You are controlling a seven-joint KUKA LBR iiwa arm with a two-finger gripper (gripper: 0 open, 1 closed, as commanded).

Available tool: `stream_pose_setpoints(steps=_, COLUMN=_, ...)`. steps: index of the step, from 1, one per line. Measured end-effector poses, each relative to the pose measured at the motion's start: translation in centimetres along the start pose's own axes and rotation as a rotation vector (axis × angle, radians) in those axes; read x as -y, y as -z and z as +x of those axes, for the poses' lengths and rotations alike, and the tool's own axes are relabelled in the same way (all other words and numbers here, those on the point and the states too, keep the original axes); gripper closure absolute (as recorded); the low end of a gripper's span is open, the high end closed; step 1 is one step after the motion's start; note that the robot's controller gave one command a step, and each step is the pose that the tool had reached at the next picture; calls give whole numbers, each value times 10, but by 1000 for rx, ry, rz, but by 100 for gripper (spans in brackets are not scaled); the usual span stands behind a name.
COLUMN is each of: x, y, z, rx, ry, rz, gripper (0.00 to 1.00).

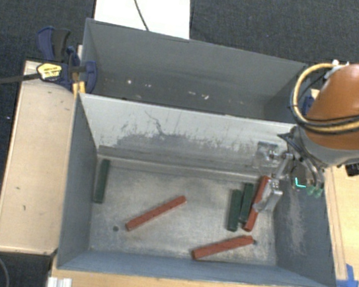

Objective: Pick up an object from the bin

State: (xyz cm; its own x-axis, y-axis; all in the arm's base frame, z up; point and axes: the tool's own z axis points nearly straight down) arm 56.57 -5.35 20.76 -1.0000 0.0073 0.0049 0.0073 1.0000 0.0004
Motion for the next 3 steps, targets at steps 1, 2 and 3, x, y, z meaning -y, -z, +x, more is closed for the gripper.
stream_pose_setpoints(steps=1, x=28, y=-138, z=22, rx=4, ry=525, rz=0, gripper=0)
stream_pose_setpoints(steps=2, x=38, y=-137, z=58, rx=7, ry=813, rz=3, gripper=0)
stream_pose_setpoints(steps=3, x=-13, y=-77, z=52, rx=12, ry=637, rz=1, gripper=0)
